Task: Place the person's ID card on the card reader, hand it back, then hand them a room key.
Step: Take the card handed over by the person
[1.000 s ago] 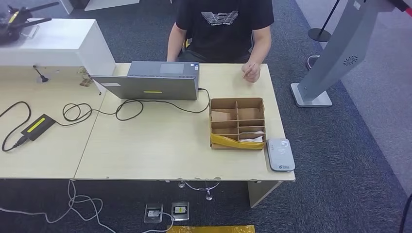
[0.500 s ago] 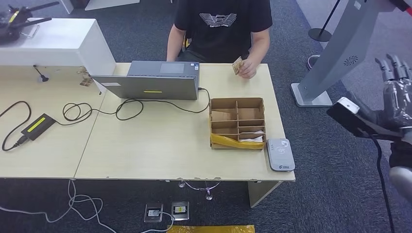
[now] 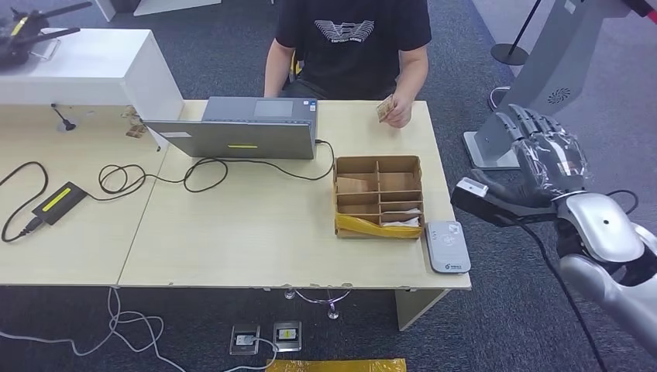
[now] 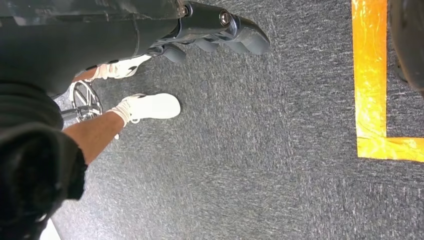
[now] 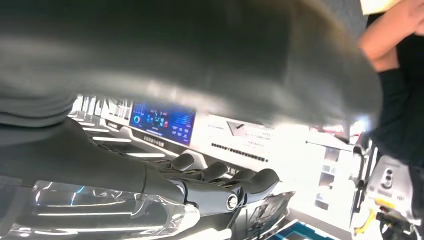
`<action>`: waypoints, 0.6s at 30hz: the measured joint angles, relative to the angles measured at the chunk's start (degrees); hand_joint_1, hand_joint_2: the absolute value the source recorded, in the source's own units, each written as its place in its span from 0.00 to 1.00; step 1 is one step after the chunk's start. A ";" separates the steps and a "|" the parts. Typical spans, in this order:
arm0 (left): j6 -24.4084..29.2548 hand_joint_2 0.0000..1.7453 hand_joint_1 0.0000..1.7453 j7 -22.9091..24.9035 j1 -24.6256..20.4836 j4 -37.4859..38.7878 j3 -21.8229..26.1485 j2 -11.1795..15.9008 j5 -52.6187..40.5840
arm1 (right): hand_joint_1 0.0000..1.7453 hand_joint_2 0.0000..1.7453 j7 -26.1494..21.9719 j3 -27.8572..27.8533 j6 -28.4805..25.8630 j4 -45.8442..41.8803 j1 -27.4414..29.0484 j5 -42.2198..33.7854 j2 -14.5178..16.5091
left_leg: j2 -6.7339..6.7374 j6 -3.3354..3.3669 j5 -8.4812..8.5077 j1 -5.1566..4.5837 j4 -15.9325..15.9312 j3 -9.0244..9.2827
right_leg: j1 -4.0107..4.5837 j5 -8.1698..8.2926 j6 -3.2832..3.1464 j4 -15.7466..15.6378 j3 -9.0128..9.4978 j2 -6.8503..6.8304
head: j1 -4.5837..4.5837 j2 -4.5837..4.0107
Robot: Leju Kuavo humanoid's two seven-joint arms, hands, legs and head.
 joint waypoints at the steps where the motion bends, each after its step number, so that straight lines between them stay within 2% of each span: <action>1: 0.00 0.00 0.00 0.00 0.00 0.00 0.01 0.01 -0.02 | 0.00 1.00 0.00 0.62 0.10 0.28 -0.28 -0.40 0.22 | 0.00 0.00 0.00 0.00 0.00 0.00 | 0.00 0.00 0.00 0.00 0.00 0.00 | 0.01 0.01; 9: -0.15 0.00 0.00 0.00 0.05 0.00 0.07 0.03 -0.13 | 0.00 1.00 -0.37 5.22 0.41 3.50 -1.96 -4.41 2.69 | 0.03 -0.01 -0.01 0.00 0.00 0.02 | 0.00 0.00 0.00 0.00 -0.03 0.03 | 0.01 0.00; 18: -0.16 0.00 0.00 0.00 0.14 0.00 0.07 0.07 -0.87 | 0.00 1.00 -0.52 6.89 -0.22 4.92 -1.55 -7.52 3.97 | 0.03 -0.01 -0.01 0.00 0.01 0.01 | 0.00 0.00 0.00 0.00 -0.05 0.03 | 0.01 0.00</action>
